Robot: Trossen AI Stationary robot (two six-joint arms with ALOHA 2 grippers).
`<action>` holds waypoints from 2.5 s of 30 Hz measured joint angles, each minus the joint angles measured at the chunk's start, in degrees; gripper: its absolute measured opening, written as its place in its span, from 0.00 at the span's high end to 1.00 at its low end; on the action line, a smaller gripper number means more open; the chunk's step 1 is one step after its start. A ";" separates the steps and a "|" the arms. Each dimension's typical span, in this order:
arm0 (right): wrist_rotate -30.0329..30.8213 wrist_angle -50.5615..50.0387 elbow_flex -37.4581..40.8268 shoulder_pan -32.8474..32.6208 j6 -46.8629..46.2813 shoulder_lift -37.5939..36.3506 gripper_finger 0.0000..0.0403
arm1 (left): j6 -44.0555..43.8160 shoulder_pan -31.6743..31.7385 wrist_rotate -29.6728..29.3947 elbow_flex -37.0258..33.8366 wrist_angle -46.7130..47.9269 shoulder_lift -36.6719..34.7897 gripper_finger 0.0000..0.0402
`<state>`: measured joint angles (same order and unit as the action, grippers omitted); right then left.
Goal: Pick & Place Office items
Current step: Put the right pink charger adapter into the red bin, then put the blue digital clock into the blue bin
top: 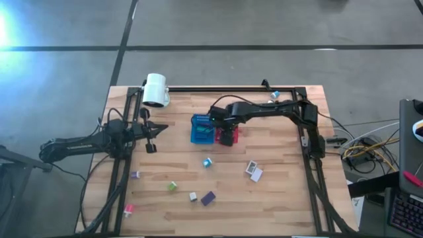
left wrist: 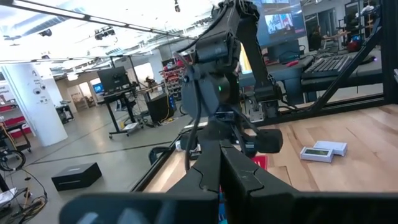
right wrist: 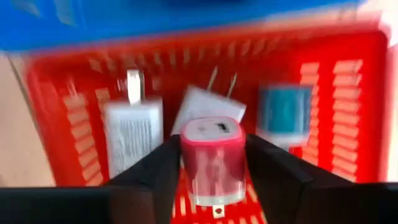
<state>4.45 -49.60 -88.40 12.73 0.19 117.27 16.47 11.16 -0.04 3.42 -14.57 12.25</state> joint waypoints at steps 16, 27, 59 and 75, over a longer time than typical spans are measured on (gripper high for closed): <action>0.20 -0.84 2.51 -0.12 0.48 -15.88 0.38 | -0.57 0.01 -0.02 0.00 0.01 0.02 0.99; -3.41 46.58 40.18 -0.10 1.11 -62.55 0.66 | -1.75 0.00 0.00 0.00 0.17 0.02 0.99; -9.25 91.13 87.65 2.38 3.74 -91.38 0.97 | -18.77 -0.13 -9.90 14.68 12.05 13.88 0.99; -9.46 91.31 87.60 2.32 4.20 -91.71 0.97 | -41.39 -20.01 -19.10 47.15 54.87 45.16 0.96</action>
<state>-5.01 41.72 -0.80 15.05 4.38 25.56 -24.92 -8.85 -19.14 50.57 40.31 57.41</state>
